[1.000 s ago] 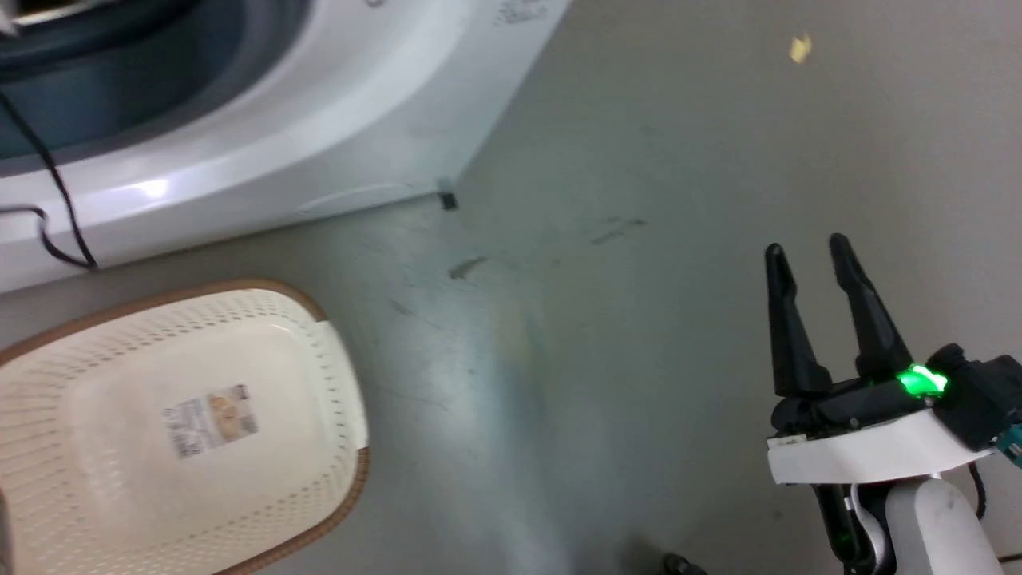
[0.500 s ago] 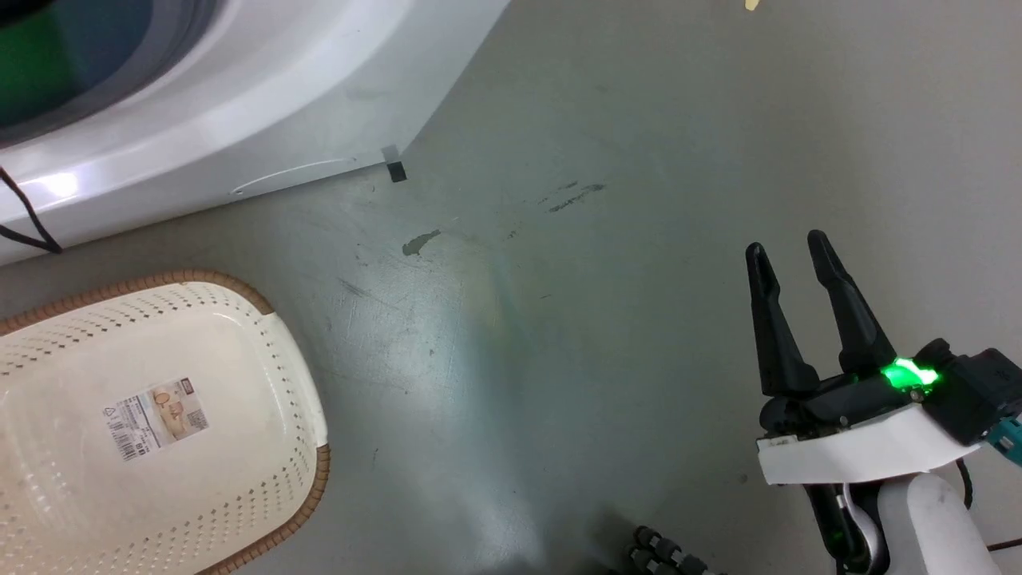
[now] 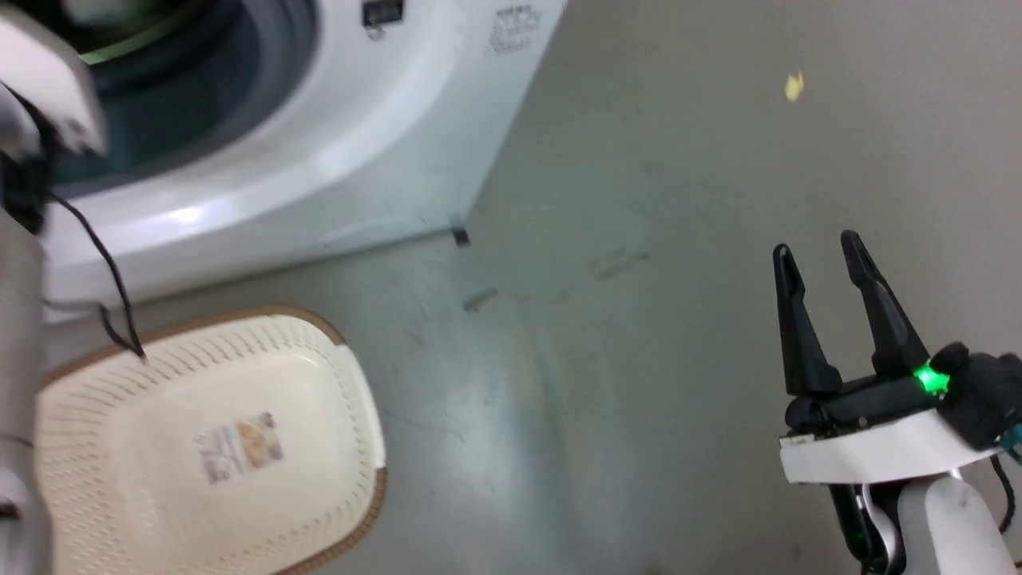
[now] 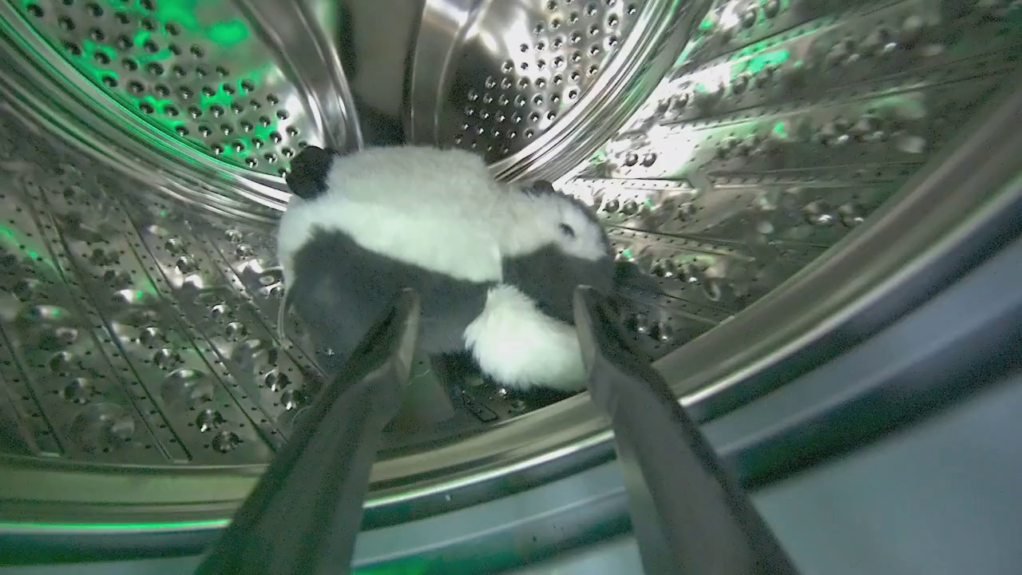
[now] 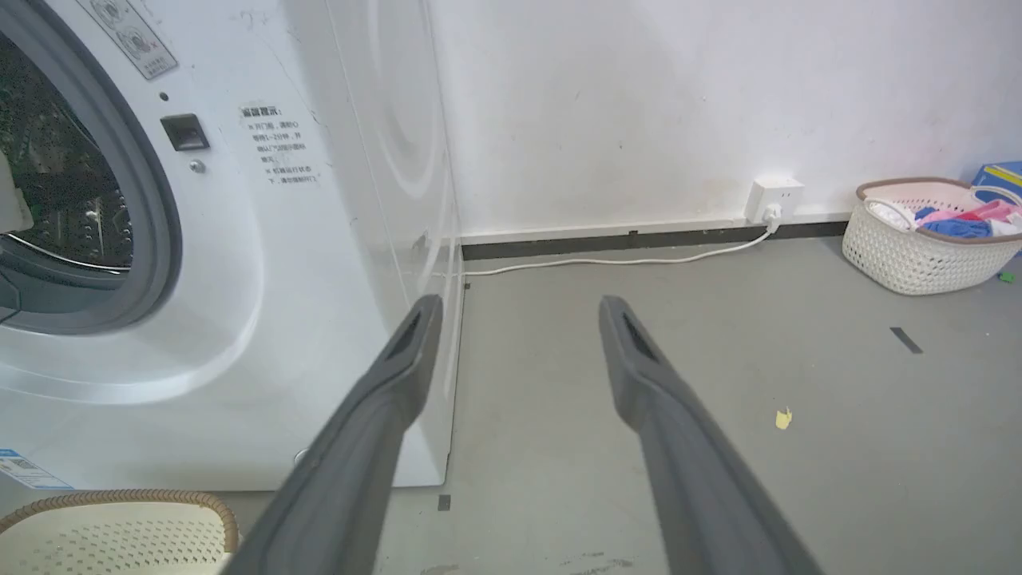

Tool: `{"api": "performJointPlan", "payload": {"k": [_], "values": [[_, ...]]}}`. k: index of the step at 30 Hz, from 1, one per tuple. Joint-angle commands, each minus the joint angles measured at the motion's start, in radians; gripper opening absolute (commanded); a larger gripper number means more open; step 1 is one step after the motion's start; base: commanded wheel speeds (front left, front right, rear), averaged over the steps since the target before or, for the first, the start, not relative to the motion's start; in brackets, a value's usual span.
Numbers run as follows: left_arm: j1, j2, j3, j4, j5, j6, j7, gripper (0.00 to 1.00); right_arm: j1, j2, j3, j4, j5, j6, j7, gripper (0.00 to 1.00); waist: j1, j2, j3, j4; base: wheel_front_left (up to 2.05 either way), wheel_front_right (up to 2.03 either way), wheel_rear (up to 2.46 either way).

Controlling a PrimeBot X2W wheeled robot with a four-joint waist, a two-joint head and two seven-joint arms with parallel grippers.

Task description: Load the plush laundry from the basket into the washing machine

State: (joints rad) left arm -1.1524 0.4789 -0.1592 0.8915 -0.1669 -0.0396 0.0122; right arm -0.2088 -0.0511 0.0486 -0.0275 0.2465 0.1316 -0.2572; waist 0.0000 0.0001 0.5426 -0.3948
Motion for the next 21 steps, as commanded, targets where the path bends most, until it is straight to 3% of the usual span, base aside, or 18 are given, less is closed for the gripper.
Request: {"api": "performJointPlan", "payload": {"k": [1, 5, 10, 21], "values": [[0.051, -0.014, -0.008, -0.002, -0.001, -0.009, -0.057, 1.00, 0.015, 0.001, -0.008, -0.004, -0.024, -0.001, -0.005, 1.00, 0.0000, -0.0001, -0.100, 0.063, 0.00, 0.00, 0.00], [0.155, -0.052, -0.008, -0.024, -0.027, -0.021, -0.188, 1.00, 0.043, 0.001, -0.018, -0.008, -0.068, -0.001, -0.005, 1.00, 0.0000, -0.0001, -0.198, 0.113, 0.00, 0.00, 0.00], [0.318, -0.111, 0.014, -0.107, -0.083, -0.031, -0.261, 1.00, 0.081, 0.001, -0.030, -0.013, -0.103, -0.001, -0.005, 1.00, 0.0000, -0.0001, -0.307, 0.169, 0.00, 0.00, 0.00], [0.834, -0.269, 0.084, -0.618, -0.101, 0.048, -0.274, 1.00, 0.187, 0.001, -0.068, -0.027, -0.137, -0.001, -0.005, 1.00, 0.0000, -0.0001, -0.460, 0.259, 0.00, 0.00, 0.00]]}}
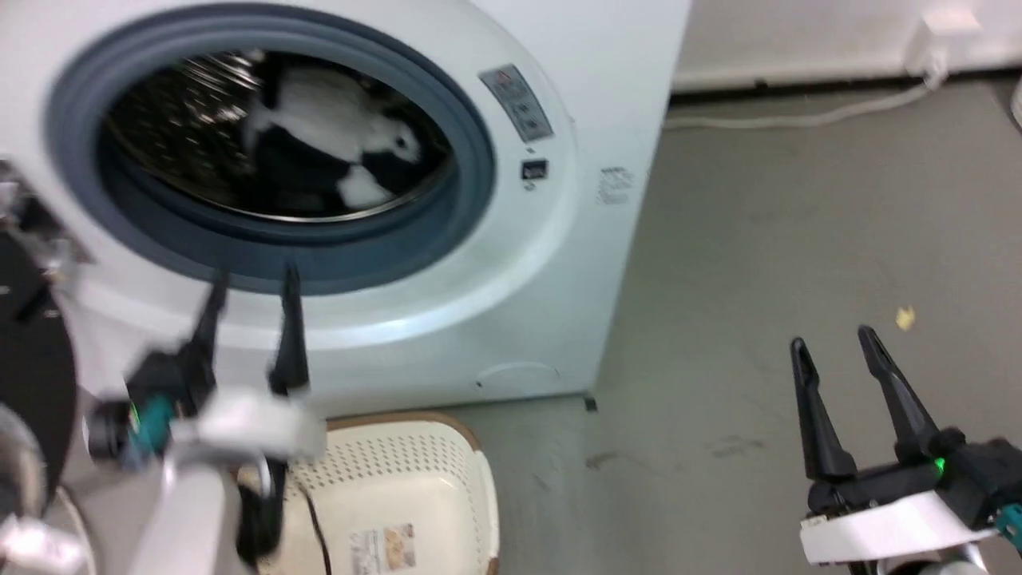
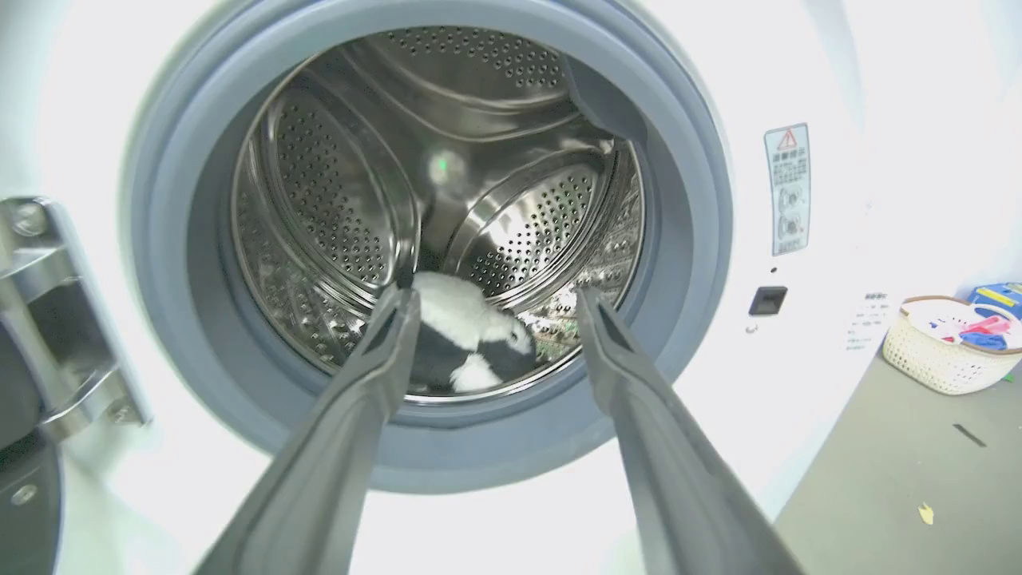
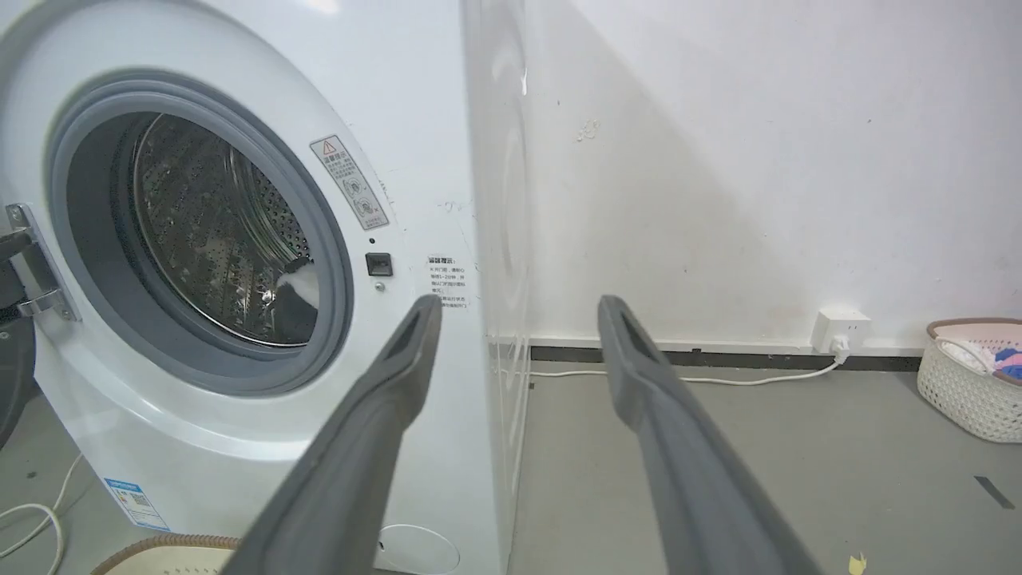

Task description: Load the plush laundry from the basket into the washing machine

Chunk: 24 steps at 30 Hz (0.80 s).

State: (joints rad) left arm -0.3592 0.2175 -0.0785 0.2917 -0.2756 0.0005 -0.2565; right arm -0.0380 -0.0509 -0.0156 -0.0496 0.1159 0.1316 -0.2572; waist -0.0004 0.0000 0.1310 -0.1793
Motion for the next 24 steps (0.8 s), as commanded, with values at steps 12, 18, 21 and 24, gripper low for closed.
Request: {"api": "performJointPlan", "payload": {"k": [12, 18, 21, 24], "values": [[0.376, -0.099, 0.006, -0.205, 0.085, 0.065, -0.005, 1.00, 0.106, 0.001, 0.010, 0.014, 0.000, -0.001, -0.005, 1.00, 0.0004, 0.0000, -0.122, 0.087, 0.00, 0.00, 0.00], [0.434, -0.128, -0.017, -0.233, 0.104, 0.080, -0.005, 1.00, 0.131, 0.001, 0.007, 0.018, 0.009, -0.001, -0.005, 1.00, 0.0004, 0.0000, -0.132, 0.097, 0.00, 0.00, 0.00], [0.433, -0.130, -0.008, -0.210, 0.093, 0.062, -0.005, 1.00, 0.138, 0.001, 0.005, 0.023, 0.005, -0.001, -0.005, 1.00, 0.0004, 0.0000, -0.134, 0.101, 0.00, 0.00, 0.00], [0.430, -0.132, -0.001, -0.176, 0.077, 0.049, -0.005, 1.00, 0.140, 0.001, 0.007, 0.024, 0.002, -0.001, -0.005, 1.00, 0.0004, 0.0000, -0.136, 0.103, 0.00, 0.00, 0.00]]}}
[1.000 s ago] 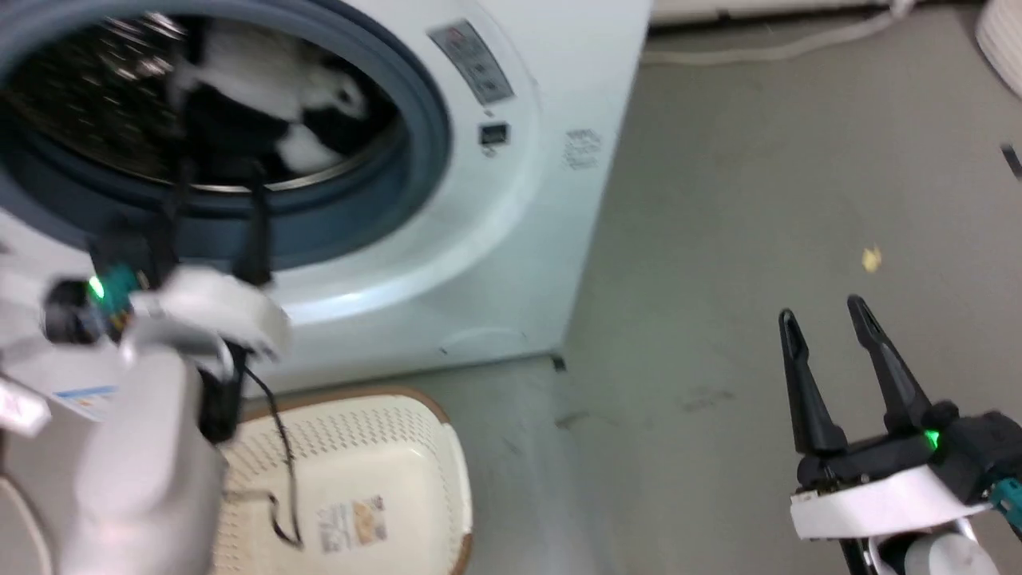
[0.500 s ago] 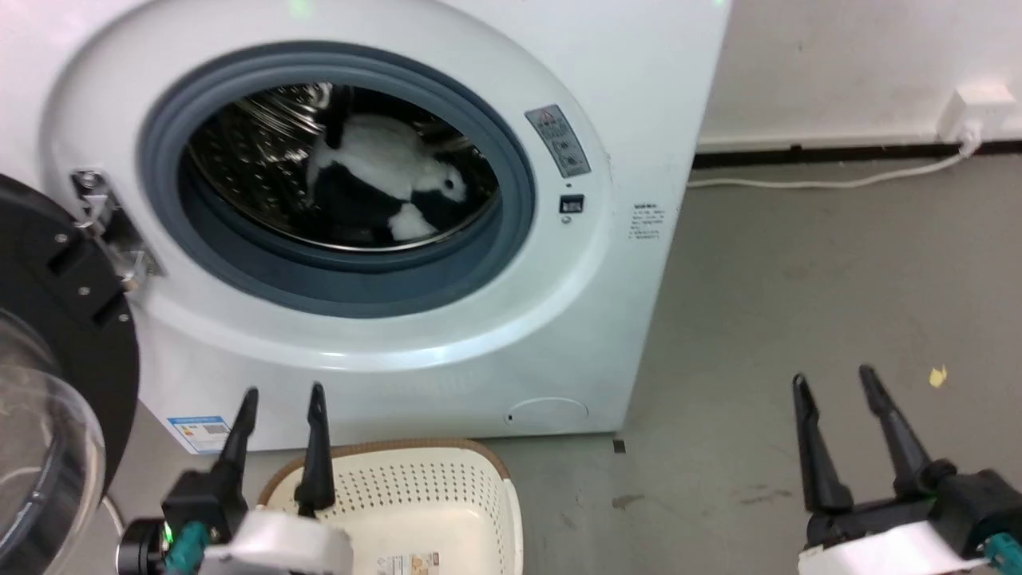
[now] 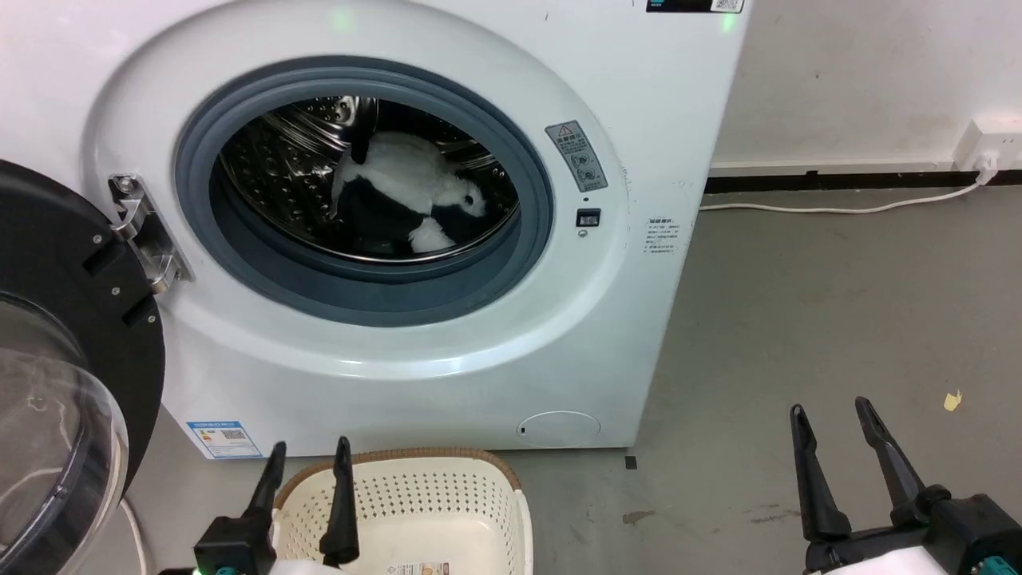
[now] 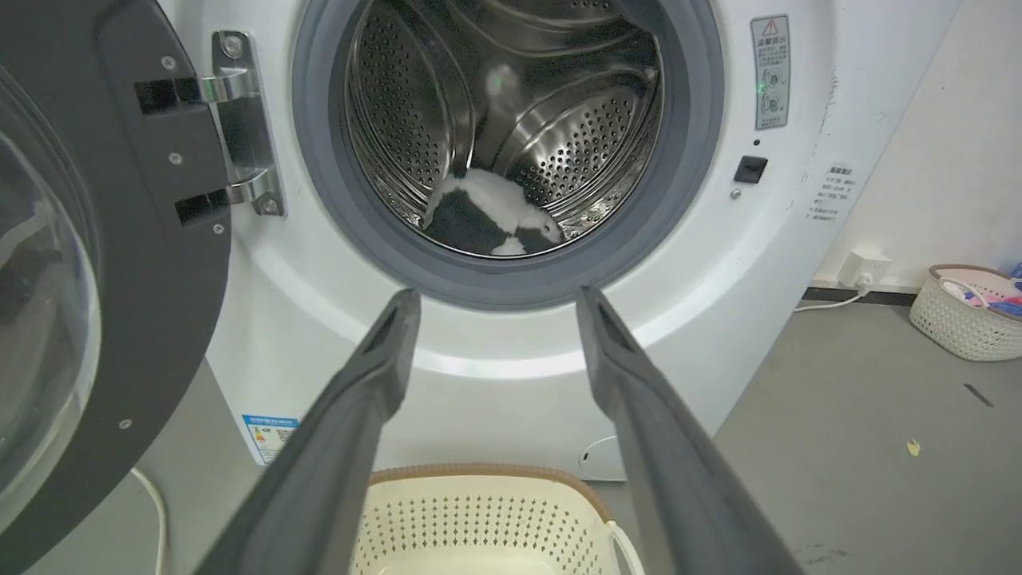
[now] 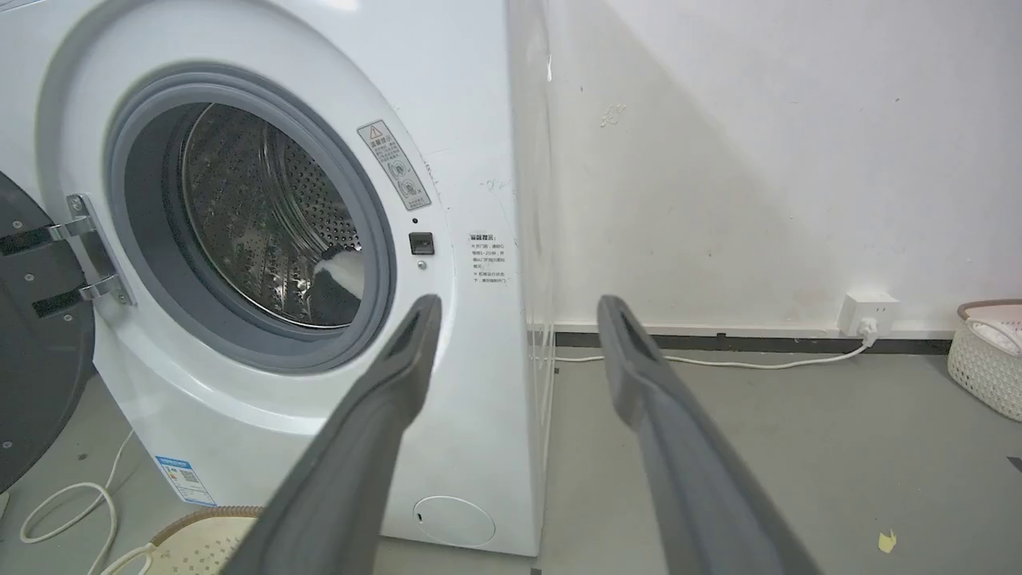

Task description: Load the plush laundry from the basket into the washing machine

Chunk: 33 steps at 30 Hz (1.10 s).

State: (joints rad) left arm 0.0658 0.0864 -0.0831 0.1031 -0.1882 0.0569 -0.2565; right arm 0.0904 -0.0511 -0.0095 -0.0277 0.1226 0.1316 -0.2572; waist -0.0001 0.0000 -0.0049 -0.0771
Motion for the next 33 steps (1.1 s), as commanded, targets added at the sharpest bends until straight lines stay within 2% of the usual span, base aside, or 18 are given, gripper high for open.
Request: {"api": "performJointPlan", "payload": {"k": [1, 9, 10, 33], "values": [[0.003, -0.002, 0.006, 0.022, -0.017, -0.011, -0.005, 1.00, 0.012, 0.001, 0.001, 0.003, -0.005, -0.001, -0.005, 1.00, 0.0001, 0.0000, -0.001, 0.001, 0.00, 0.00, 0.00], [-0.008, -0.007, 0.005, 0.050, -0.020, -0.011, -0.005, 1.00, 0.009, 0.001, 0.013, 0.006, -0.001, -0.001, -0.005, 1.00, 0.0001, 0.0000, -0.006, 0.009, 0.00, 0.00, 0.00], [-0.002, -0.007, 0.003, 0.049, -0.017, -0.007, 0.001, 0.00, 0.001, 0.000, 0.013, 0.003, 0.000, 0.000, 0.001, 0.00, 0.0001, 0.0000, -0.006, 0.010, 0.00, 0.00, 0.00], [-0.013, -0.012, 0.015, 0.024, 0.015, -0.015, 0.042, 0.00, -0.014, 0.000, 0.013, 0.007, -0.020, 0.000, 0.042, 0.00, 0.0001, 0.0000, -0.005, 0.021, 0.00, 0.00, 0.00]]}}
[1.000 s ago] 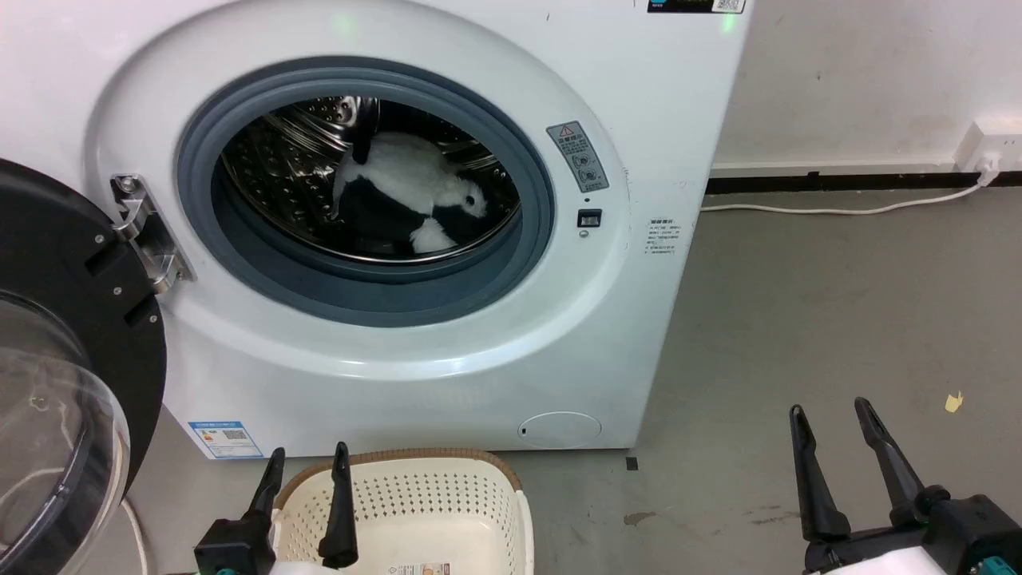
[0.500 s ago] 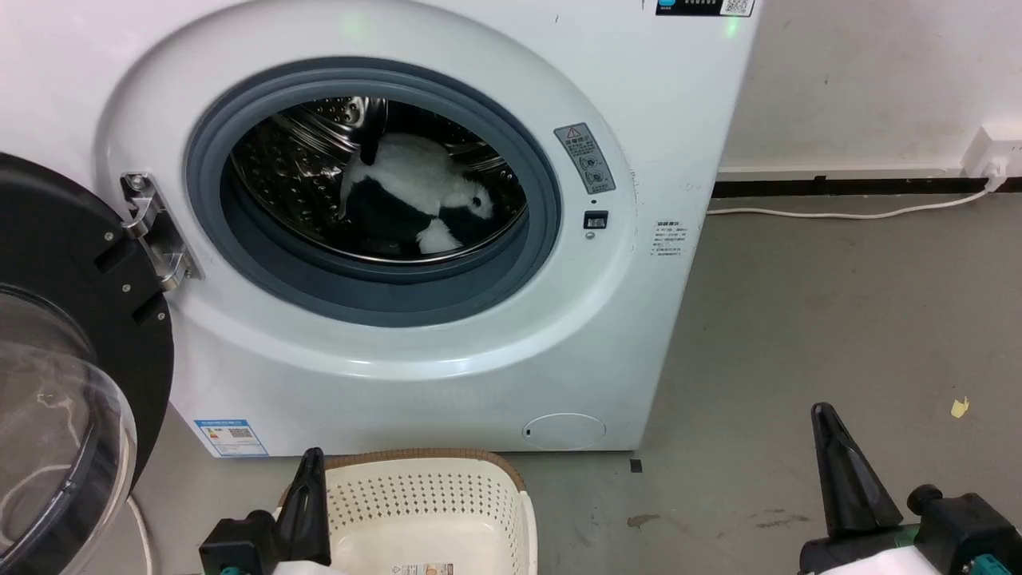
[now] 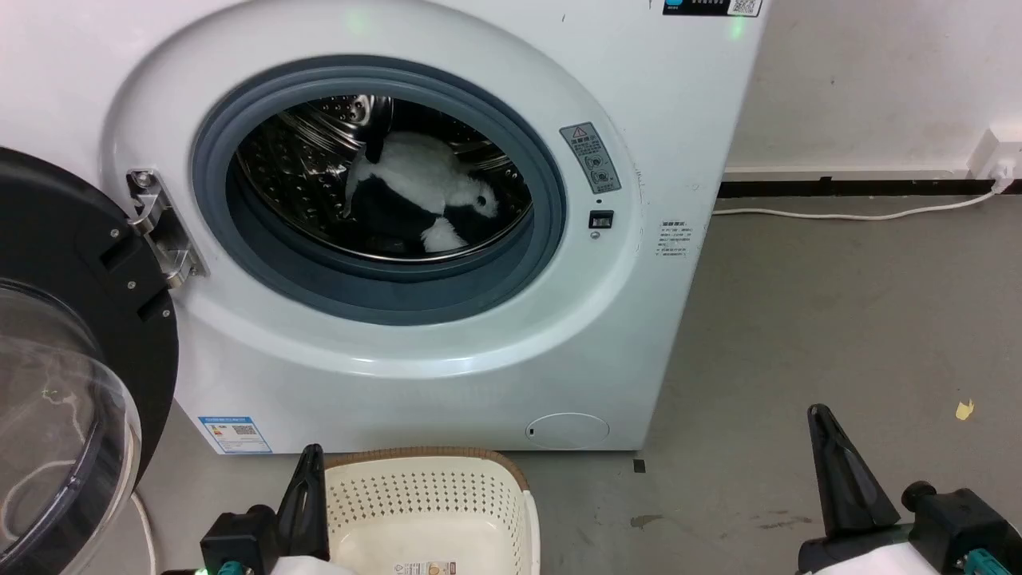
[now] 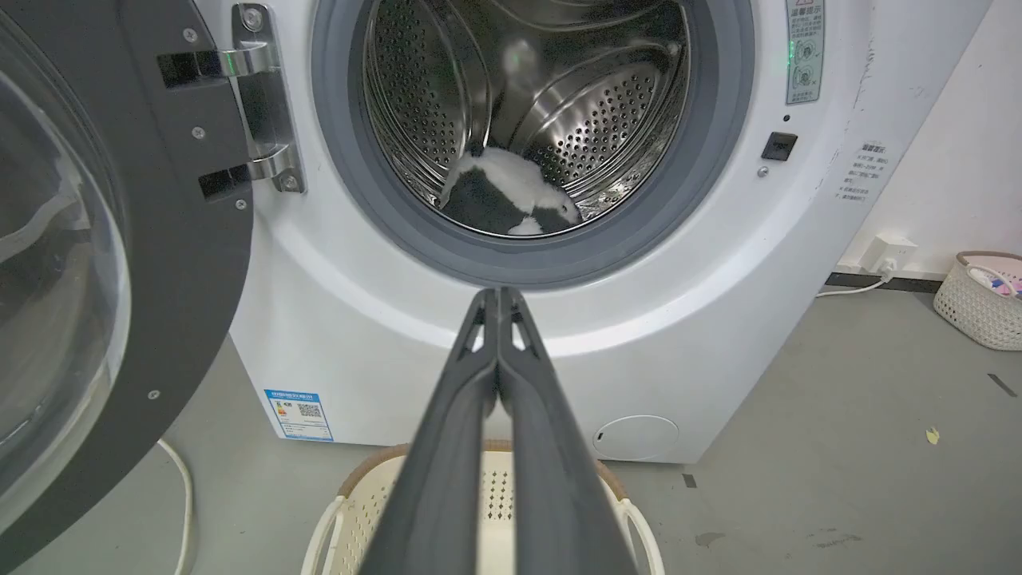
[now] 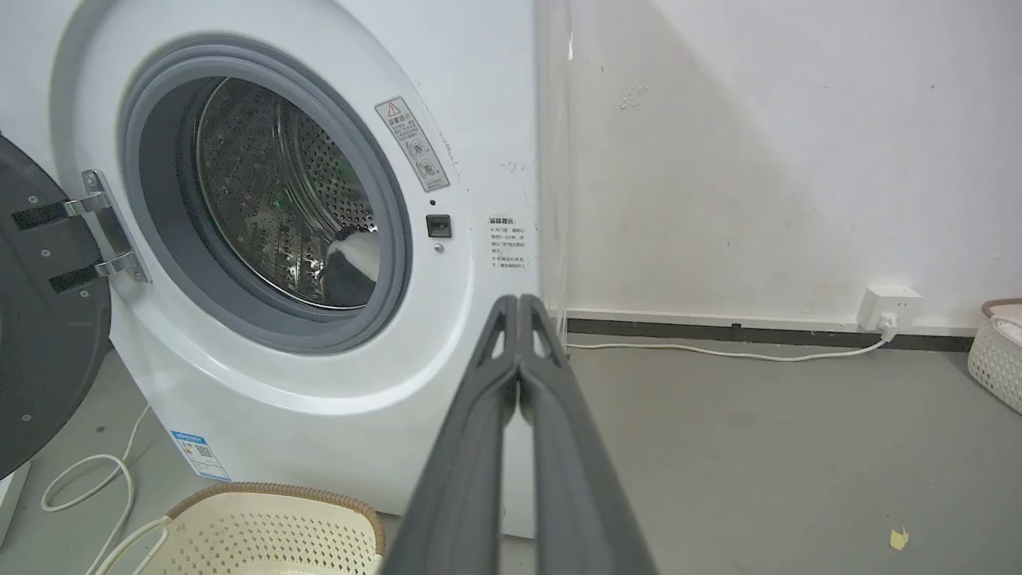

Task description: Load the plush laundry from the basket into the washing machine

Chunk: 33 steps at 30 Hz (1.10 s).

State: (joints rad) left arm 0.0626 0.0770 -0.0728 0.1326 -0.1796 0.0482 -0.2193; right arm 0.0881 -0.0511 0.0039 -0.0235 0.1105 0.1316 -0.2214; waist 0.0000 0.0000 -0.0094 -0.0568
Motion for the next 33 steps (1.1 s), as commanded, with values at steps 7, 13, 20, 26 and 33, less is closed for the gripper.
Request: {"api": "performJointPlan", "payload": {"k": [7, 13, 20, 26, 33], "values": [[-0.013, -0.004, 0.009, -0.014, 0.018, -0.009, 0.019, 0.00, -0.017, 0.000, -0.001, 0.004, -0.014, 0.000, 0.020, 0.00, 0.0000, 0.0000, 0.001, 0.004, 0.00, 0.00, 0.00], [-0.016, -0.005, 0.013, -0.021, 0.028, -0.011, 0.031, 0.00, -0.021, 0.000, -0.001, 0.005, -0.020, 0.000, 0.033, 0.00, 0.0000, 0.0000, 0.001, 0.007, 0.00, 0.00, 0.00], [-0.019, -0.007, 0.017, -0.029, 0.040, -0.014, 0.046, 0.00, -0.026, 0.000, -0.001, 0.006, -0.027, 0.000, 0.047, 0.00, 0.0000, 0.0000, 0.002, 0.011, 0.00, 0.00, 0.00], [-0.023, -0.008, 0.021, -0.037, 0.050, -0.017, 0.058, 0.00, -0.030, 0.000, -0.001, 0.008, -0.033, 0.000, 0.059, 0.00, 0.0000, 0.0000, 0.002, 0.014, 0.00, 0.00, 0.00], [-0.026, -0.010, 0.026, -0.045, 0.061, -0.019, 0.072, 0.00, -0.036, 0.000, -0.002, 0.009, -0.040, 0.000, 0.074, 0.00, 0.0000, 0.0000, 0.003, 0.018, 0.00, 0.00, 0.00]]}}
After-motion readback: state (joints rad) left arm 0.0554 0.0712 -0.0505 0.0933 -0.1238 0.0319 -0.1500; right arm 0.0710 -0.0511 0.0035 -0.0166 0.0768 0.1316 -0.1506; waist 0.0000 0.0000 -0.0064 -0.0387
